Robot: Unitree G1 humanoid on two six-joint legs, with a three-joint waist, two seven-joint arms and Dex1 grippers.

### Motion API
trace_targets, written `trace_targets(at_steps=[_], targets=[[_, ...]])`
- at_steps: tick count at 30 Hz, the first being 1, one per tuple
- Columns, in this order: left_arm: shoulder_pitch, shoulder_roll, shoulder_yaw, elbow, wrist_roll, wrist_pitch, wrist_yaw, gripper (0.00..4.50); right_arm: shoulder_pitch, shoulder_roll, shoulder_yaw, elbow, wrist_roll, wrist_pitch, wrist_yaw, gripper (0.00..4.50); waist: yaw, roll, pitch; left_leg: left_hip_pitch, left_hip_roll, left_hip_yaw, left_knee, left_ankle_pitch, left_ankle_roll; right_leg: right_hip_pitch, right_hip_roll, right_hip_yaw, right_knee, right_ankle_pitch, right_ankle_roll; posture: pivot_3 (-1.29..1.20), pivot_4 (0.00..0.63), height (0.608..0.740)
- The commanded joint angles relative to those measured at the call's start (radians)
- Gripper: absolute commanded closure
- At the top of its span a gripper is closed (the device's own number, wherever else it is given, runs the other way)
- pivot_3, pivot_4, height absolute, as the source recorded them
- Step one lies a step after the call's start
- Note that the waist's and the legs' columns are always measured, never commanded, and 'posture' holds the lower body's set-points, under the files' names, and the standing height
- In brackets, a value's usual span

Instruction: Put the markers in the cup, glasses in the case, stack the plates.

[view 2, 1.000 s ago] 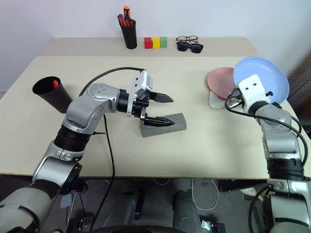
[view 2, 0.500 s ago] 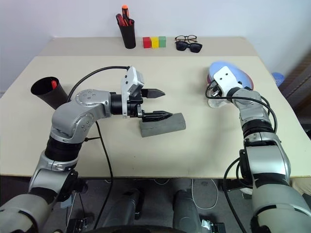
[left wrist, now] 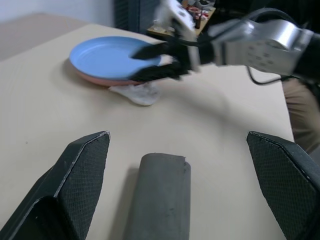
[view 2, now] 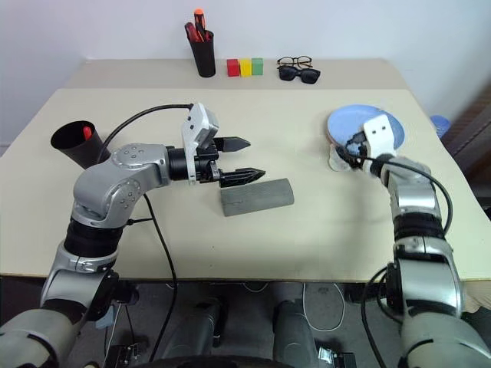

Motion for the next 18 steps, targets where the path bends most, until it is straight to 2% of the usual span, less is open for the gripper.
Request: trace_targets(at_steps=[1,6,18], targets=[[-0.035,-0.001,0.02,0.006,-0.006,-0.04,0.0,0.0,0.057,0.001,-0.066,-0.175,0.061,0.116,-0.047,1.53,-0.005,0.0,0.0,0.0,0.0,0.0,0.0,0.0,0.0,0.0,0.0,0.0,0.0,0.0,0.0,0.0,0.15,0.739],[-0.035,-0.002,0.015,0.02,-0.009,-0.056,-0.003,0.0,0.106,0.033,-0.077,-0.234,0.077,0.164,-0.097,1.53,-0.012,0.0,0.0,0.001,0.001,0.001,0.0,0.0,0.0,-0.001,0.0,0.0,0.002,0.0,0.0,0.0,0.15,0.739],[-0.024,0.015,0.025,-0.018,-0.017,-0.032,0.023,0.0,-0.006,0.109,-0.045,-0.078,0.078,0.14,-0.116,1.53,-0.004,0.0,0.0,0.001,0.0,0.001,0.0,0.0,0.0,0.0,0.0,0.0,0.001,0.0,0.0,0.0,0.15,0.739]])
